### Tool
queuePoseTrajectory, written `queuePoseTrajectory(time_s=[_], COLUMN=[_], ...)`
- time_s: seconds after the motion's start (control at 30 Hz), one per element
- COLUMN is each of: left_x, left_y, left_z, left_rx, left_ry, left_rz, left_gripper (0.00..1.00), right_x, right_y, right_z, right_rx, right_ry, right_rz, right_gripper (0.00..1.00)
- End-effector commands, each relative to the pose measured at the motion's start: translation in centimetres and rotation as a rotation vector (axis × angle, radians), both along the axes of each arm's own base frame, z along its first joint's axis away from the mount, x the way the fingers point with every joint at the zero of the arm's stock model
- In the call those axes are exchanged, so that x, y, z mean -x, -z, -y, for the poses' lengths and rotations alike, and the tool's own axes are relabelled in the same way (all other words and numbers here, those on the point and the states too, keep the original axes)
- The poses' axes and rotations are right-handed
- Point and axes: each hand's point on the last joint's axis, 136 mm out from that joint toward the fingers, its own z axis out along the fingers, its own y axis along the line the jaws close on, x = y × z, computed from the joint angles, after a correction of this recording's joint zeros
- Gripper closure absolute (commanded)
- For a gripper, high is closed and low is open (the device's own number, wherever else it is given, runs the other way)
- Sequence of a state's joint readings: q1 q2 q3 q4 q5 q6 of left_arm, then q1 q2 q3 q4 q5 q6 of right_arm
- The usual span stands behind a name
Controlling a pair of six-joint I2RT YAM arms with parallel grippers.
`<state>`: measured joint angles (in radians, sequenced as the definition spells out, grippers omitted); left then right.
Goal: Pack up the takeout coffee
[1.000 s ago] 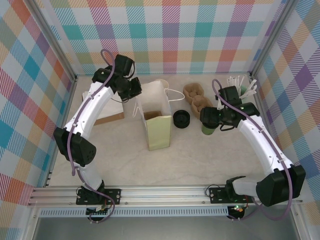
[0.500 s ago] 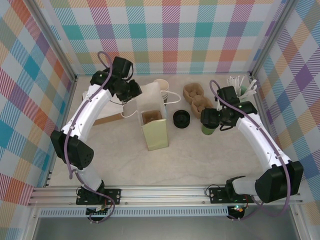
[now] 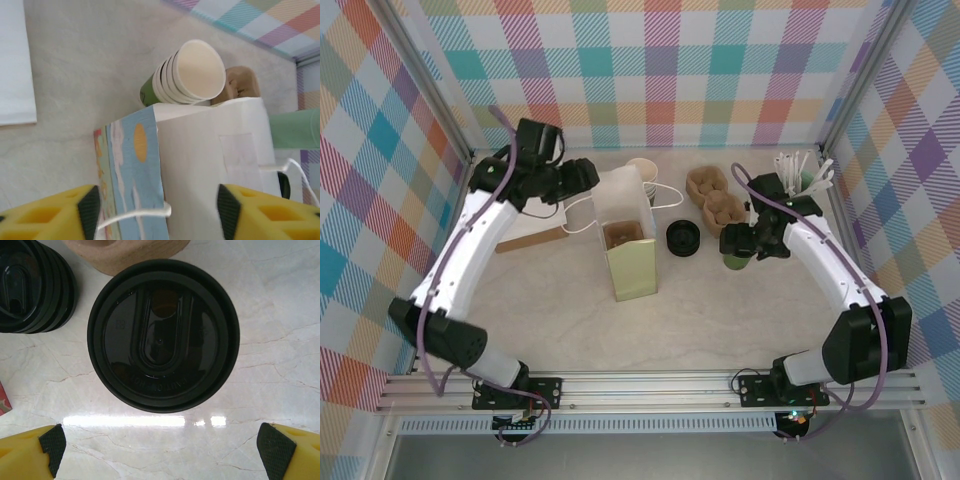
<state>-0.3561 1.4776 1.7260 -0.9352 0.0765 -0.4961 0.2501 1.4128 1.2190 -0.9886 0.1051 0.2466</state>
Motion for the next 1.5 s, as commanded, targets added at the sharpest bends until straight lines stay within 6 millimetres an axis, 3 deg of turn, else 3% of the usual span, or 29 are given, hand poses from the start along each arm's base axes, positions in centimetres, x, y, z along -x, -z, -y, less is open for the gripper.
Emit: queuePoseTrajectory(time_s=[0.0,0.17,0.33,1.0,1.47], left_x=[0.8,2.7,3.7,4.5,4.2], left_y=[-3.4,-4.1,-4.4,-4.3,-3.8], left_z=[-2.0,-3.9,-4.3,-4.5,-4.2], left_rx=[-0.009,-0.017,-0.023,-0.047,-0.076], left_ry=[-0.020,-0.043,-0.039,-0.016,0.017], left_rz=[0.180,0.227,0.243,0.235,0.215], left_gripper=[0.28,0.16,0.12,0.11,0.12], right_x=[0.3,-0.2,-1.0,-5.4,-5.2], right_y=[1.1,2.2,3.3,5.5,6.5], right_z=[-0.4,0.0,-0.2,-0.2,0.3], right_rx=[-0.021,-0.007,-0.008,0.019,0.062], right_ry=[-0.017,-0.004,-0.013,-0.051,-0.094], right_rz=[-0.055,-0.086,-0.120,-0.138,-0.180], right_gripper=[0.00,0.00,0.00,0.00,0.04])
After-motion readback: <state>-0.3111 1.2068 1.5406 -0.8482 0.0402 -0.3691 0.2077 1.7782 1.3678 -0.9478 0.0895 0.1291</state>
